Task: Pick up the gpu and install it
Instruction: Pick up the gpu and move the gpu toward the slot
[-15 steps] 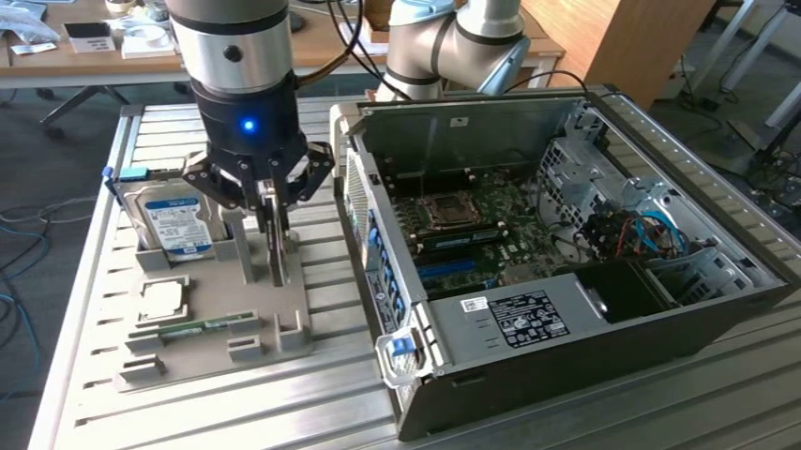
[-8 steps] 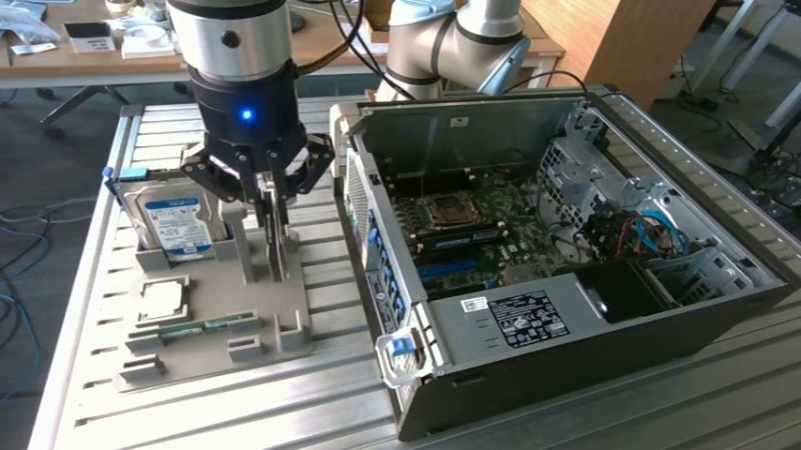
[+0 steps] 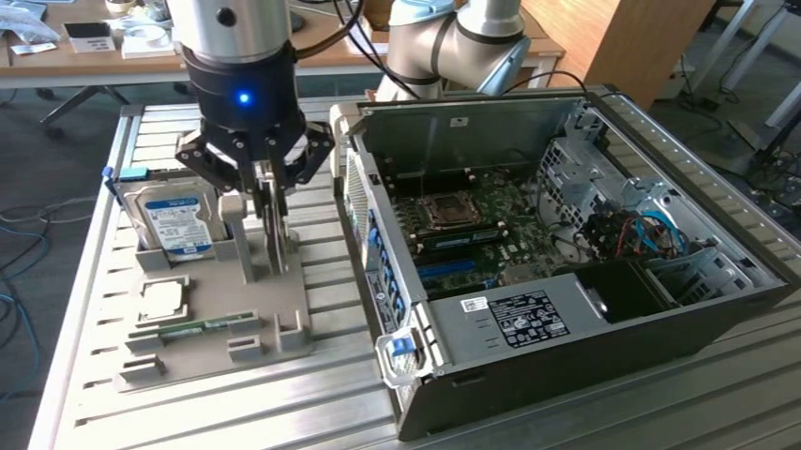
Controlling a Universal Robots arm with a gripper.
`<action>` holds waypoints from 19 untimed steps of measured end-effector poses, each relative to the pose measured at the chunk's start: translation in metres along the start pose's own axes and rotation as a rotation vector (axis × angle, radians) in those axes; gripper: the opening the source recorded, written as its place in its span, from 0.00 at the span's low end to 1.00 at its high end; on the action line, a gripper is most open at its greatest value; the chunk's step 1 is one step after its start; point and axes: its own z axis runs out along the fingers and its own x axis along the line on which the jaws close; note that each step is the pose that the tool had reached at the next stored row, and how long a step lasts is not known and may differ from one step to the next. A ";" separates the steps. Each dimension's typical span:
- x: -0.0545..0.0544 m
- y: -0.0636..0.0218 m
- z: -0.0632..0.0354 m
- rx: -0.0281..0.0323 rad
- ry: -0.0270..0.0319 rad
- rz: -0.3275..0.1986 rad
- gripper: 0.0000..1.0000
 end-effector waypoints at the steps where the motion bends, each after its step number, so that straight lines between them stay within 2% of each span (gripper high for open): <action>1: 0.000 0.0001 -0.0019 -0.0001 -0.0001 0.000 0.27; 11: -0.001 0.0010 -0.0217 0.0000 0.0000 0.000 0.27; 19: -0.001 0.0011 -0.0229 0.0000 0.0000 0.000 0.27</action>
